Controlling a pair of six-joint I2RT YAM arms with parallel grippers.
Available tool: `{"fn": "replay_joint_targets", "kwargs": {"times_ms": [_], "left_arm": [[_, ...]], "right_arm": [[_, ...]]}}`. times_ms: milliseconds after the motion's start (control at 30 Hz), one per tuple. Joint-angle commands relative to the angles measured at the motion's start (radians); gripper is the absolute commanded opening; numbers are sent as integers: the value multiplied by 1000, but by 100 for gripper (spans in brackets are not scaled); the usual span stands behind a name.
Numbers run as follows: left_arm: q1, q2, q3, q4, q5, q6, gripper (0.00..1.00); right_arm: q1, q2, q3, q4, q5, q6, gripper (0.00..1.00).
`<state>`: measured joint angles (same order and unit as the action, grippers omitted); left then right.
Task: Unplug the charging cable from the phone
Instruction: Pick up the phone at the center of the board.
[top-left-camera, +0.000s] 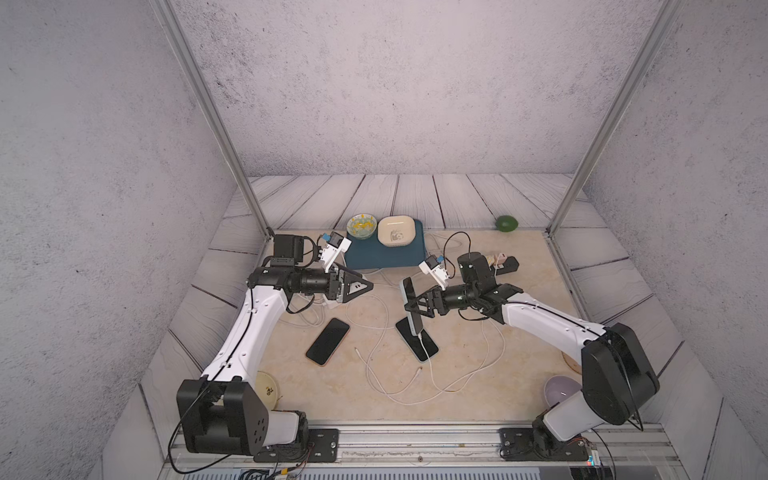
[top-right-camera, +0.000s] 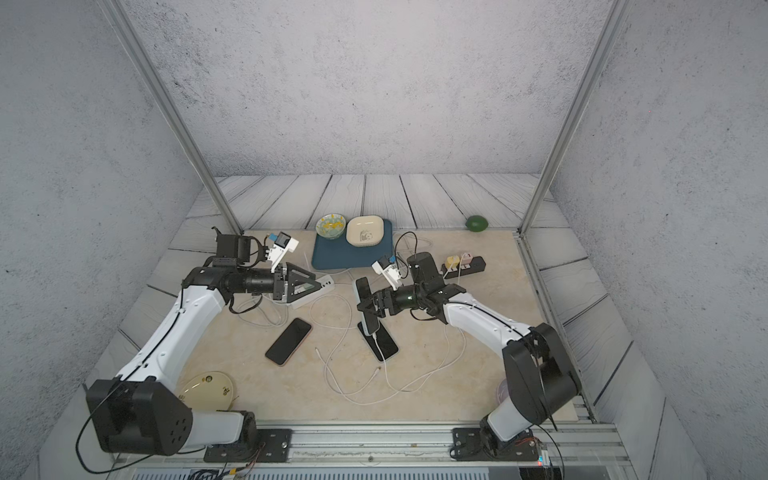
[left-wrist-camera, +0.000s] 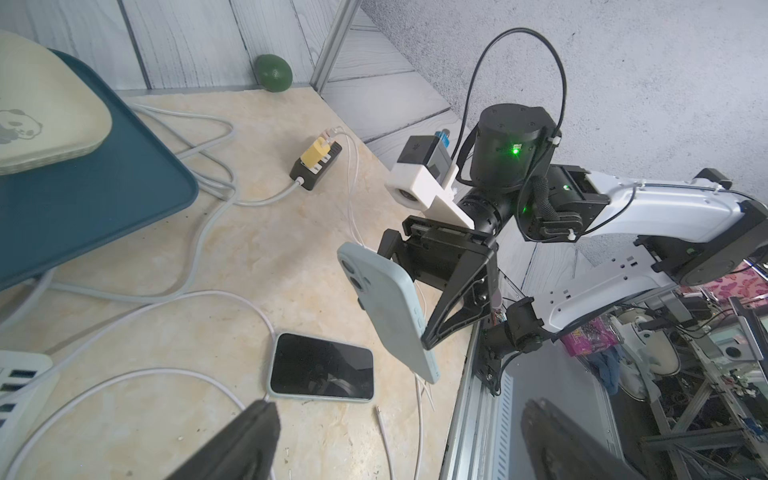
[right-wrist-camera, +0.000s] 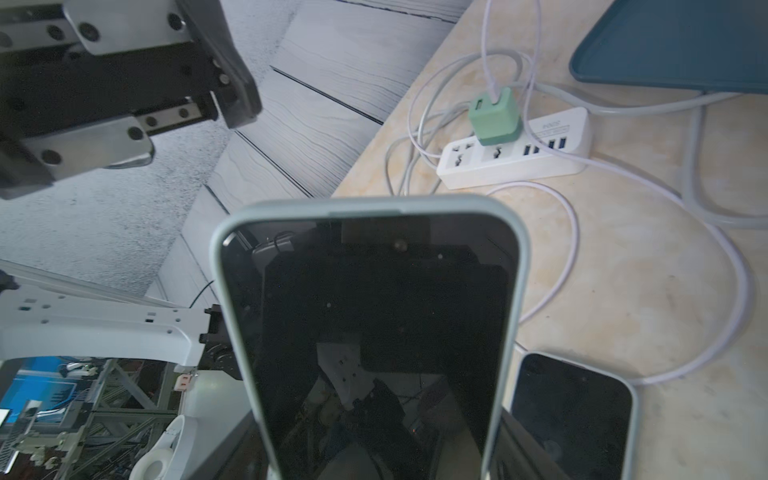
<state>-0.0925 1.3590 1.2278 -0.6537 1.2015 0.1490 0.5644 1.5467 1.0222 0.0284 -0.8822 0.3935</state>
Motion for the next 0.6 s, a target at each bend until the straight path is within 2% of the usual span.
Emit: {"fn": "replay_joint_targets", "kwargs": {"times_ms": [0,133,200,567], "left_arm": [[-22,6,-4,30,35,-13,98],[-41,8,-15,32,48,-10,98],[-50,8,-21,29,53,-2,98],[-99,24,-33,9,66,25,98]], "right_arm": [[26,-44,-41,269,-85,116,52],[48,-40,-121,536,-81,217,51],[54,-28,-130,607,-84,249,51],[119,-8,-118,647,-82,223,50]]}}
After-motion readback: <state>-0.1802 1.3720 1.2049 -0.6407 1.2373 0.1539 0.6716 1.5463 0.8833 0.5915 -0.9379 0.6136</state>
